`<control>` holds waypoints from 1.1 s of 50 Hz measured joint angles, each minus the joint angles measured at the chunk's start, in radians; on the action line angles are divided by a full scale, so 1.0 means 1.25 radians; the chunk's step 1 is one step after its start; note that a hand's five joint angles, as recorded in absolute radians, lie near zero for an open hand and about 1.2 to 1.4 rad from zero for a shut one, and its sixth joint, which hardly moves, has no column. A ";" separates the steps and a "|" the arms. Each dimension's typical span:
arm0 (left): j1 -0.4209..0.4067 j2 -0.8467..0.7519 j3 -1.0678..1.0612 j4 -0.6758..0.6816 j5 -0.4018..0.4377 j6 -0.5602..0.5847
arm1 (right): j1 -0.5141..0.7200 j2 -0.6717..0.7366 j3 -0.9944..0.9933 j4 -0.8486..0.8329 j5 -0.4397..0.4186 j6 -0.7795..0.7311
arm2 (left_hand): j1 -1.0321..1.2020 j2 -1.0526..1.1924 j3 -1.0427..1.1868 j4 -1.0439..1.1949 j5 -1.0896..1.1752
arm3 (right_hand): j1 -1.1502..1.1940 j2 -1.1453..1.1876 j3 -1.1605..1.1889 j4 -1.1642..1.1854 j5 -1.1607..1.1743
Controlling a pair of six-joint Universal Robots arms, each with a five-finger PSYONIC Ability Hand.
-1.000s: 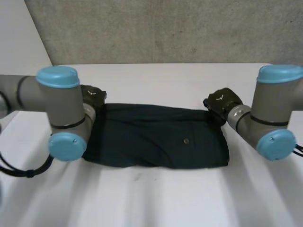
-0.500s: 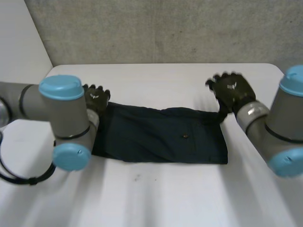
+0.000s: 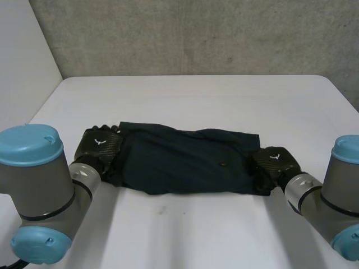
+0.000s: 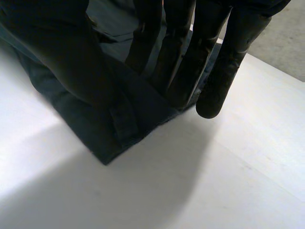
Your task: Fold the shorts.
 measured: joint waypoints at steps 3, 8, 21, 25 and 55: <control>0.001 0.005 0.000 0.000 -0.002 0.001 | -0.021 -0.001 -0.006 0.003 -0.001 -0.003 | 0.000 0.000 0.000 0.000 0.000 | 0.009 0.001 0.017 0.016 0.004; 0.003 0.030 0.000 -0.006 -0.002 0.002 | -0.059 -0.024 -0.006 0.032 -0.003 -0.028 | 0.000 0.000 0.000 0.000 0.000 | 0.010 0.001 0.017 0.017 0.005; 0.029 0.148 -0.039 -0.009 0.003 0.001 | -0.146 -0.105 -0.034 0.165 -0.029 -0.245 | 0.000 0.000 0.000 0.000 0.000 | 0.041 0.009 0.017 0.017 0.033; 0.031 0.157 -0.051 -0.005 0.004 0.001 | -0.147 -0.092 -0.040 0.171 -0.073 -0.243 | 0.000 0.000 0.000 0.000 0.000 | -0.187 -0.349 -0.345 -0.345 -0.266; 0.030 0.165 -0.072 -0.003 0.006 0.002 | -0.188 -0.069 -0.091 0.149 0.007 -0.322 | 0.000 0.000 0.000 0.000 0.000 | -0.074 0.000 0.017 0.017 0.032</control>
